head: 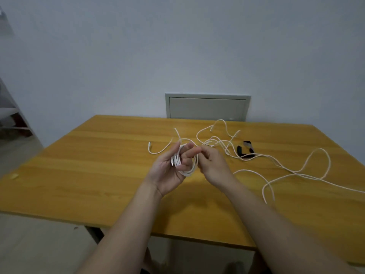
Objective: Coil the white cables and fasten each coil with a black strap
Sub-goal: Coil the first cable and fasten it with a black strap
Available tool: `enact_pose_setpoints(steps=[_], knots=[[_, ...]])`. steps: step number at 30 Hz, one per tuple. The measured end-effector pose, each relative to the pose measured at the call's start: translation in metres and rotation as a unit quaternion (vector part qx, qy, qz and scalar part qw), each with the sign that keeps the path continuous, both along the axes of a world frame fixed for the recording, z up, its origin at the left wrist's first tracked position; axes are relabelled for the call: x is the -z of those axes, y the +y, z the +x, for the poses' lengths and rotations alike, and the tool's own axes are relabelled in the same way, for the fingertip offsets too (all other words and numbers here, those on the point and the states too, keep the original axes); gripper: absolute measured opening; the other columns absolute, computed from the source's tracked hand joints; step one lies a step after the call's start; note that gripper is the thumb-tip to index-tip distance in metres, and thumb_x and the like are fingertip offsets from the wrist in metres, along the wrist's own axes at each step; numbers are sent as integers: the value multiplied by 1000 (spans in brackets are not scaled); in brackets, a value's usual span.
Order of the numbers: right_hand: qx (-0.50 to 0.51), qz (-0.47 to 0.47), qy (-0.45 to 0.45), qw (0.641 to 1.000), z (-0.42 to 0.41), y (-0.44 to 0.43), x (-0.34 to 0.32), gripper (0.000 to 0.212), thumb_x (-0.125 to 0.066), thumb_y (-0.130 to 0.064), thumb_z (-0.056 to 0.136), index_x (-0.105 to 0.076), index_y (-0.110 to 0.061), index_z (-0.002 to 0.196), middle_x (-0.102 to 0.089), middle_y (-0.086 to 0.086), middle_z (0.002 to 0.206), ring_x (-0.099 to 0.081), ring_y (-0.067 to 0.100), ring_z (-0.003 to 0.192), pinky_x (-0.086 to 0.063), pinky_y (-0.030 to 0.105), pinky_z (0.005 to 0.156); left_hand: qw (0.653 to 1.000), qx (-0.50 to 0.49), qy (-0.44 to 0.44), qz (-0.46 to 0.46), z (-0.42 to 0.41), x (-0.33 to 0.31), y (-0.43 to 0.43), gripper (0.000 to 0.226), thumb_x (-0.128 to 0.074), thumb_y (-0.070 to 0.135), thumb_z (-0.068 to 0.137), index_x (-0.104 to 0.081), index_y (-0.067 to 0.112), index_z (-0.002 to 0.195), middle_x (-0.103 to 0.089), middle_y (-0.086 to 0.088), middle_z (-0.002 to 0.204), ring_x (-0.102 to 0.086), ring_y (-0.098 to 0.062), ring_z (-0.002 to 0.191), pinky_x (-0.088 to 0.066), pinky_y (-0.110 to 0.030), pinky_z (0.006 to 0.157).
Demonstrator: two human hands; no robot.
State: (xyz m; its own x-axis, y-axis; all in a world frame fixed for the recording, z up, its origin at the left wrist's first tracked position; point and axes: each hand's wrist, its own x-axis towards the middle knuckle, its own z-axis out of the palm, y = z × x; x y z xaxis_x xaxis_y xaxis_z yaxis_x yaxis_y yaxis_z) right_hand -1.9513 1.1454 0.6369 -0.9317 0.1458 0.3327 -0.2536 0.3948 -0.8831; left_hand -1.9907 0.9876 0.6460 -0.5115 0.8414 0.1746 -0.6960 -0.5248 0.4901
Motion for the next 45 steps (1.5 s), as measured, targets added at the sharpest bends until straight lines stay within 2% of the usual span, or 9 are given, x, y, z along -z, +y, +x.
enact_pose_setpoints(steps=[4, 9, 13, 19, 26, 32, 34, 37, 45], knots=[[60, 174, -56, 981, -9, -5, 29, 27, -51, -26, 102, -66, -17, 81, -66, 1, 75, -61, 25, 75, -46, 43, 68, 995, -96, -23, -18, -10, 30, -4, 41, -86, 12, 78, -72, -6, 112, -69, -27, 124, -77, -26, 81, -62, -26, 69], [103, 364, -39, 925, -4, -15, 51, 33, -43, -41, 104, -67, -20, 92, -73, 4, 90, -66, 30, 89, -44, 40, 68, 966, -241, -79, -58, -32, 44, 1, 51, -48, 17, 96, -48, -7, 141, -64, -24, 134, -76, -27, 98, -63, -25, 75], [87, 357, 15, 930, -1, -15, 52, 26, -43, -41, 102, -58, -24, 91, -70, 1, 85, -65, 28, 84, -42, 40, 66, 934, -331, -19, -136, -40, 48, 8, 50, -35, 28, 109, -47, -7, 142, -68, -20, 131, -71, -30, 112, -60, -22, 81], [86, 389, 99, 912, 2, -18, 63, 27, -32, -39, 100, -52, -23, 91, -66, -2, 86, -65, 30, 74, -46, 43, 58, 828, -456, 178, -274, -23, 50, 23, 46, -22, 33, 113, -56, 4, 124, -78, -14, 107, -76, -29, 93, -58, -27, 77], [92, 346, 194, 913, 8, -12, 64, 20, -53, -28, 98, -67, -18, 86, -69, -2, 78, -66, 22, 65, -49, 41, 51, 741, -474, 333, -339, -12, 58, 29, 43, -32, 39, 107, -58, 7, 119, -77, -13, 89, -74, -31, 79, -58, -35, 73], [122, 288, 262, 913, 11, 3, 59, 21, -77, -31, 85, -64, -19, 72, -64, -6, 64, -60, 15, 55, -46, 33, 47, 597, -468, 503, -413, -13, 64, 21, 49, -32, 45, 106, -67, 25, 78, -67, 3, 65, -62, -14, 61, -48, -39, 65], [136, 268, 276, 913, 12, 9, 57, 34, -83, -35, 81, -57, -19, 65, -57, -7, 58, -52, 14, 51, -42, 34, 45, 614, -421, 521, -418, -8, 61, 20, 53, -33, 45, 106, -67, 23, 71, -57, 5, 53, -53, -10, 52, -40, -33, 58], [143, 257, 274, 916, 12, 14, 55, 44, -81, -49, 80, -54, -18, 65, -51, -7, 61, -43, 10, 54, -39, 32, 46, 714, -344, 452, -409, -1, 55, 17, 57, -38, 52, 102, -59, 19, 60, -44, 7, 46, -38, -10, 44, -29, -24, 47], [60, 173, 245, 952, 9, 13, 56, 24, -70, -35, 93, -61, -13, 92, -56, -5, 86, -49, 7, 74, -49, 33, 62, 881, -98, 340, -313, -3, 47, -1, 58, -66, 59, 87, -45, 15, 57, -28, 5, 42, -24, -8, 34, -21, -17, 36]])
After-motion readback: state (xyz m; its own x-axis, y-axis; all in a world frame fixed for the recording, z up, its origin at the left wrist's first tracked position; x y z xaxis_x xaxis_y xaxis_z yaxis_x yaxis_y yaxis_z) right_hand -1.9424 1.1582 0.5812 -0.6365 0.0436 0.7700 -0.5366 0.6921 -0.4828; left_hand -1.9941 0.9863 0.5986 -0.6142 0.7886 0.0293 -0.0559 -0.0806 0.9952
